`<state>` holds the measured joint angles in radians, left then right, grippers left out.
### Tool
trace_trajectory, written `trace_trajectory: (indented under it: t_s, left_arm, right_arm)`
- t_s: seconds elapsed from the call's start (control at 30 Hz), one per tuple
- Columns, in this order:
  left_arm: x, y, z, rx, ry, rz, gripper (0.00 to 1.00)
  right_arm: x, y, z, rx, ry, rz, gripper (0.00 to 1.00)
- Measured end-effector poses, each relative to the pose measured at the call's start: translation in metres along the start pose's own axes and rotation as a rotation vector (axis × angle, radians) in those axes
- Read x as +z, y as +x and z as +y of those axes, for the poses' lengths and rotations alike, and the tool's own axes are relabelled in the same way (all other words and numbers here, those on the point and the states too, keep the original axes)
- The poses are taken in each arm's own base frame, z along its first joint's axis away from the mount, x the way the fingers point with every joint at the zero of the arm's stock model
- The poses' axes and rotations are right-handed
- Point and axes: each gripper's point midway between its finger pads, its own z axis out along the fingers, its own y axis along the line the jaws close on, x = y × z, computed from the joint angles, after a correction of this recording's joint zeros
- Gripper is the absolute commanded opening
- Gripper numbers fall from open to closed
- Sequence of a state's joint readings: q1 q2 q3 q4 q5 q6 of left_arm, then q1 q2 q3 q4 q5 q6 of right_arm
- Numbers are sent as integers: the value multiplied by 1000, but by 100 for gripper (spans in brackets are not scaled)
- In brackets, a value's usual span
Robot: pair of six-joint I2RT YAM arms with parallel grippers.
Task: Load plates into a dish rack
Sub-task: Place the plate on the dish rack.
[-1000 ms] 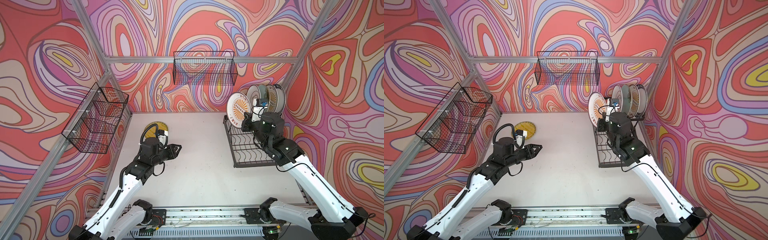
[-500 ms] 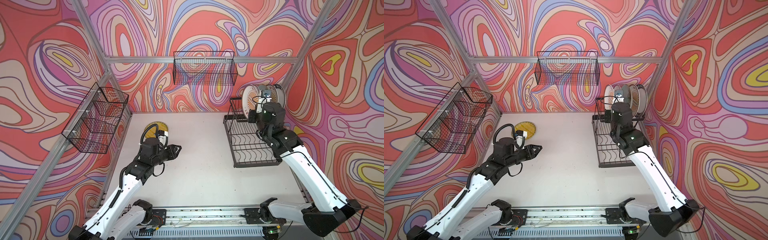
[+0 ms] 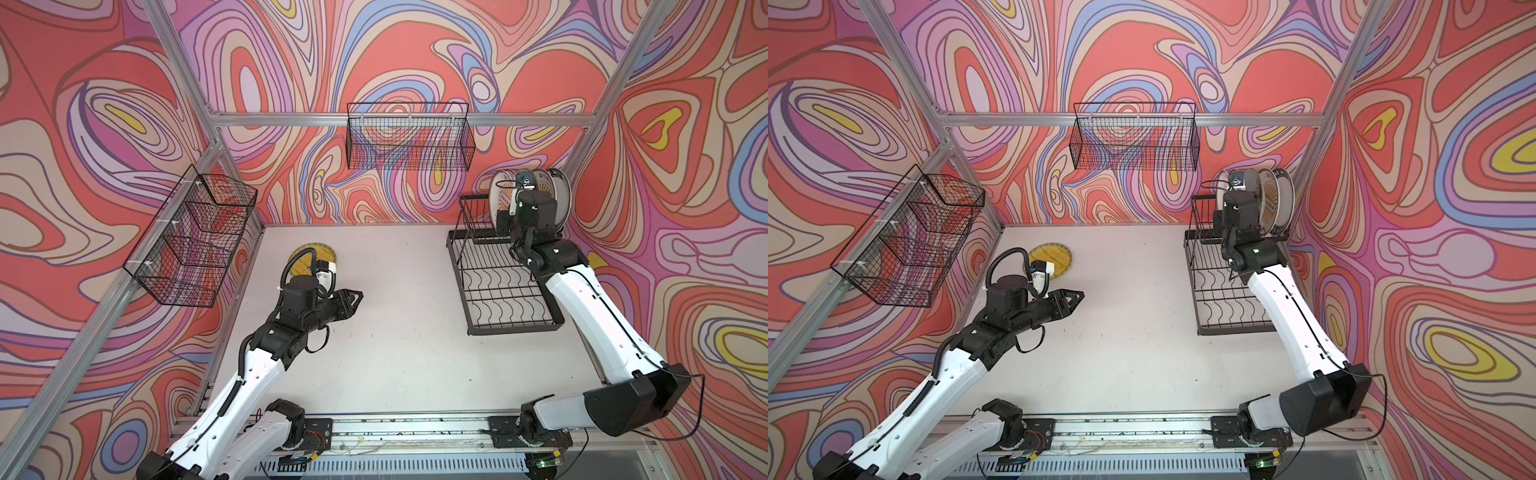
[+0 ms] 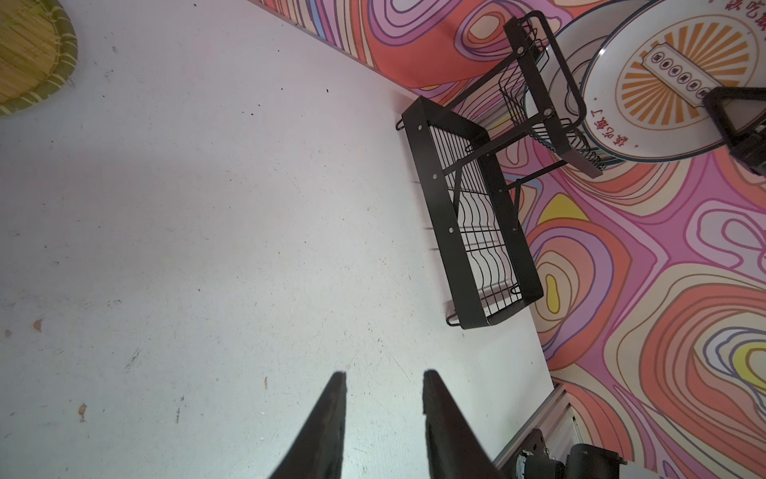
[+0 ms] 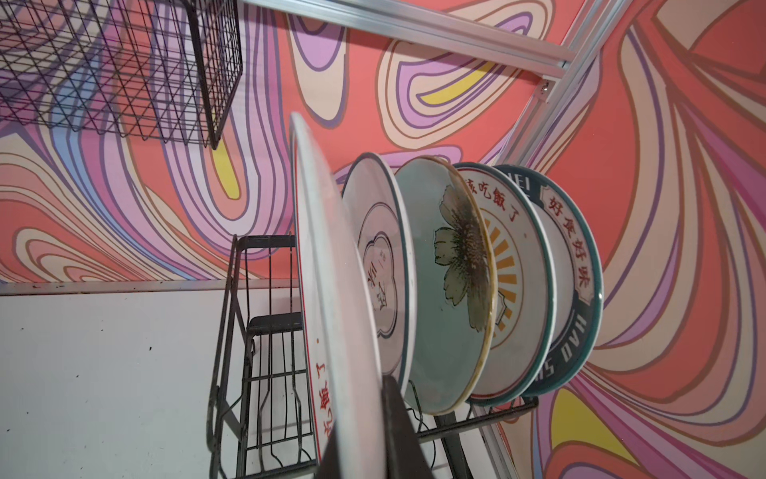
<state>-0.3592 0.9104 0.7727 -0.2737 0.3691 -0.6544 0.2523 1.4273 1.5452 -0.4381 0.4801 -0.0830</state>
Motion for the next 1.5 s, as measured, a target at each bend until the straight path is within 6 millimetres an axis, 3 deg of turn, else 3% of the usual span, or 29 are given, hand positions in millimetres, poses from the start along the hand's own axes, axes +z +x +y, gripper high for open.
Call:
trace_trajectory:
  t_s: [0.4, 0.93, 1.5]
  left_arm:
    - [1, 0, 0, 0, -2, 3, 35]
    - [-1, -3, -3, 8, -1, 1, 35]
    - [-5, -2, -3, 23, -4, -2, 35]
  right_arm:
    - [22, -3, 1, -21, -25, 13, 0]
    - [51, 20, 17, -42, -46, 92, 0]
    - [69, 28, 20, -26, -19, 131, 0]
